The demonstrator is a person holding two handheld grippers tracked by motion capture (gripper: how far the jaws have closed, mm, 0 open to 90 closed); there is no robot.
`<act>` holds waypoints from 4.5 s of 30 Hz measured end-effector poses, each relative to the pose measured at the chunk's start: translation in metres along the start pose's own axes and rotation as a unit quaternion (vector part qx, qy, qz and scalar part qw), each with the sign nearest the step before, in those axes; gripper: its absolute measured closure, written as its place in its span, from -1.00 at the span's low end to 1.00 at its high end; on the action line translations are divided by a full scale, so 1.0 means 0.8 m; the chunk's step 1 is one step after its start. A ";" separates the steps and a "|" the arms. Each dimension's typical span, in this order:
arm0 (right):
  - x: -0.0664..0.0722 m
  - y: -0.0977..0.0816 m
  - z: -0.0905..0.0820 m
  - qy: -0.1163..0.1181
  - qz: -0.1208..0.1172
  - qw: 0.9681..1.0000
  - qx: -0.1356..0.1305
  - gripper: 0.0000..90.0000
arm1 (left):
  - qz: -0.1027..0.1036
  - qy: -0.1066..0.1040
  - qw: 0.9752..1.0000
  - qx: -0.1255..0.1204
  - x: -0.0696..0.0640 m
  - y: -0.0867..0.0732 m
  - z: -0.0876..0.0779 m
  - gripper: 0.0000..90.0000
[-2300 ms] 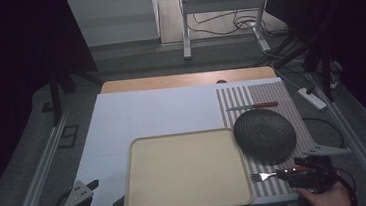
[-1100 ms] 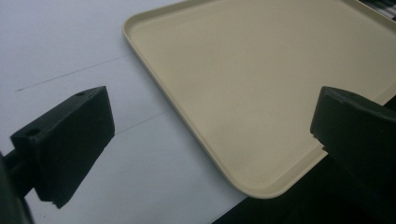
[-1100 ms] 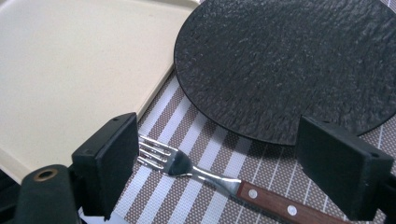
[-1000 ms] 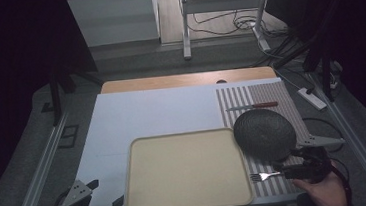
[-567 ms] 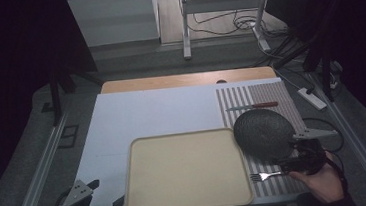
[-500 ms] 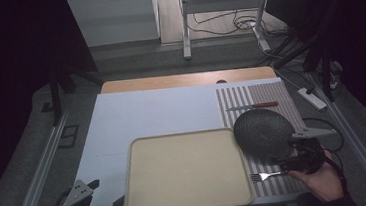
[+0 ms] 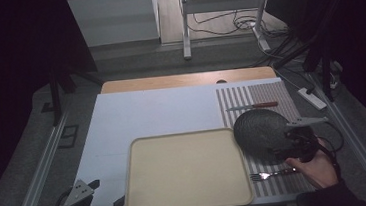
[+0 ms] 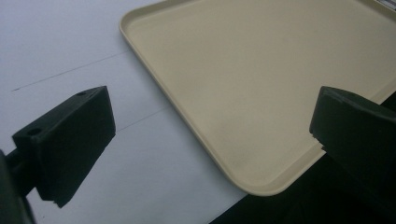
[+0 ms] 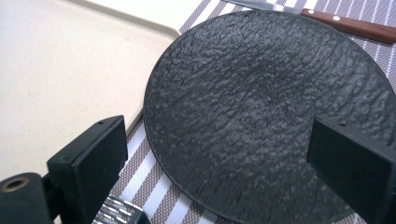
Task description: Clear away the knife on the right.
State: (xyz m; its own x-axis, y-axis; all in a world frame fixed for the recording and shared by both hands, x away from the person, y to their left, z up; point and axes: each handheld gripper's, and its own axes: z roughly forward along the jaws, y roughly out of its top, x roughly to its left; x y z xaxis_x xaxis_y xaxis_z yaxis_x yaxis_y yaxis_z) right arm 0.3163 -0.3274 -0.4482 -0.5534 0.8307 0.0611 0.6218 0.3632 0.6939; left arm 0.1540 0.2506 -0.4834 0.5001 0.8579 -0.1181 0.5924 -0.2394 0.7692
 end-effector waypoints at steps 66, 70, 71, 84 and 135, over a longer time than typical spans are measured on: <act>-0.141 0.118 0.139 -0.050 0.055 0.996 0.056 -0.37 | 0.003 -0.005 1.000 0.007 0.000 0.001 0.002 -1.00; -0.155 0.124 0.143 -0.055 0.045 0.996 0.062 0.22 | 0.004 -0.005 1.000 0.008 0.000 0.001 0.002 -1.00; -0.155 0.124 0.143 -0.055 0.045 0.996 0.062 0.22 | 0.004 -0.005 1.000 0.008 0.000 0.001 0.002 -1.00; -0.199 0.127 0.171 -0.104 0.064 0.989 0.086 1.00 | 0.009 -0.005 1.000 0.013 -0.001 0.002 0.004 -1.00; -0.157 0.128 0.163 -0.094 0.063 0.989 0.100 -0.24 | 0.035 -0.005 0.999 0.023 -0.007 0.004 0.006 -0.99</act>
State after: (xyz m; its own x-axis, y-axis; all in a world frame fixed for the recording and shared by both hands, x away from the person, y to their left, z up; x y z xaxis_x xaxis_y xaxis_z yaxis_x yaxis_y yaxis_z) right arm 0.5220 -0.3398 -0.4784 -0.3639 0.9314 -0.0104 0.7867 0.3133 0.5319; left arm 0.1561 0.2430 -0.4836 0.5484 0.8332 -0.0717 0.5840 -0.3202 0.7460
